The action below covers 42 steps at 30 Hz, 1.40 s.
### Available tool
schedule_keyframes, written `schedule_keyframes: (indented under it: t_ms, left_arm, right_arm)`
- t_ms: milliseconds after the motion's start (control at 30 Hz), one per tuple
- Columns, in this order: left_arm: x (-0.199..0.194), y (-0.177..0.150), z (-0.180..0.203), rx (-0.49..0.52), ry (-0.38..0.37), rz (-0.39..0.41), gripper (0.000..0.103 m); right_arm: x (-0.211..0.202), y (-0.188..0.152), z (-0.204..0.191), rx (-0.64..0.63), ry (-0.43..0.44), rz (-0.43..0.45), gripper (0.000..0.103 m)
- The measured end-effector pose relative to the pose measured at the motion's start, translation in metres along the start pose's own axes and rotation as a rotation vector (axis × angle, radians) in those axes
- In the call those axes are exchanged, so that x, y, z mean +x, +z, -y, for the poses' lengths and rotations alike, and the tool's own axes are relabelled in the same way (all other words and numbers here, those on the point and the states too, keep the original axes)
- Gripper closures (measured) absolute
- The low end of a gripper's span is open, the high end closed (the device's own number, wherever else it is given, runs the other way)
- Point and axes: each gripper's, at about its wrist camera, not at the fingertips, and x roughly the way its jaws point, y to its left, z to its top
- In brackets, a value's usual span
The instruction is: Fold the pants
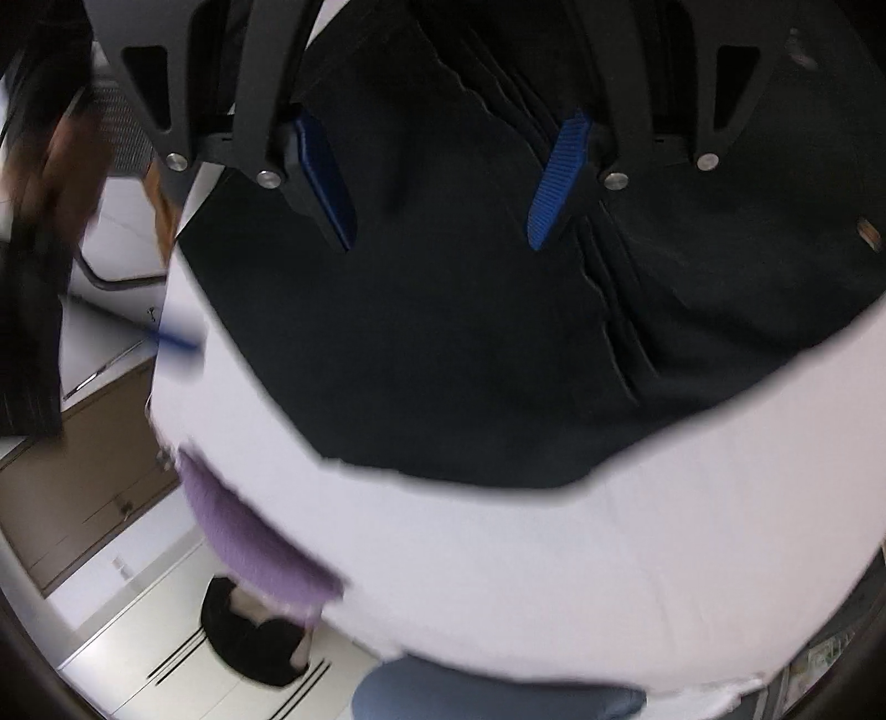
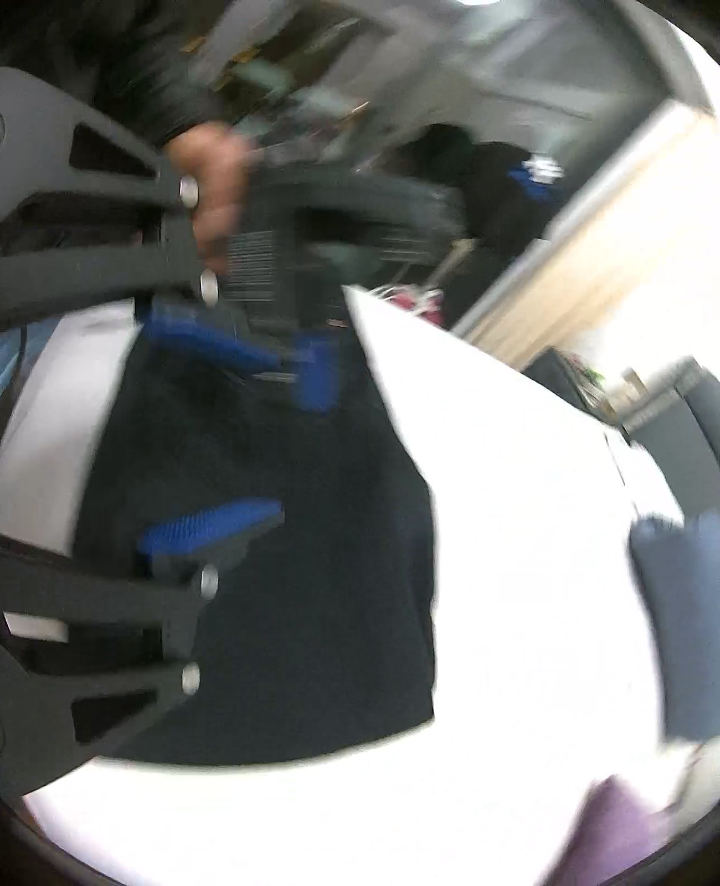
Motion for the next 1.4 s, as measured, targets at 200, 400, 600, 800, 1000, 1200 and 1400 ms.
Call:
schedule_keyframes:
  t_ms: [200,400,600,800,1000,1200,1400]
  left_arm:
    - [0.002,-0.012,0.006,0.065,0.038,0.028,0.037]
    - [-0.001,-0.02,0.002,0.057,0.035,0.038,0.037]
    - [0.0,-0.021,0.0,0.046,0.033,0.043,0.037]
    - [-0.001,-0.026,0.002,0.05,0.047,0.041,0.037]
    - [0.002,-0.025,0.006,0.049,0.043,0.047,0.037]
    - [0.003,-0.026,0.007,0.052,0.044,0.053,0.037]
    - [-0.001,-0.03,0.012,0.074,0.072,0.056,0.037]
  right_arm:
    - [0.041,0.05,0.1,0.211,0.176,-0.098,0.069]
    - [0.091,0.05,0.152,0.298,0.198,-0.214,0.072]
    - [0.076,0.008,0.128,0.172,0.204,-0.3,0.071]
    - [0.046,-0.032,0.115,0.117,0.137,-0.332,0.071]
    - [-0.02,-0.074,0.113,0.137,0.056,-0.297,0.072]
    - [-0.078,-0.075,0.103,0.135,-0.045,-0.186,0.068]
    - [-0.033,-0.027,0.064,0.146,0.122,-0.107,0.068]
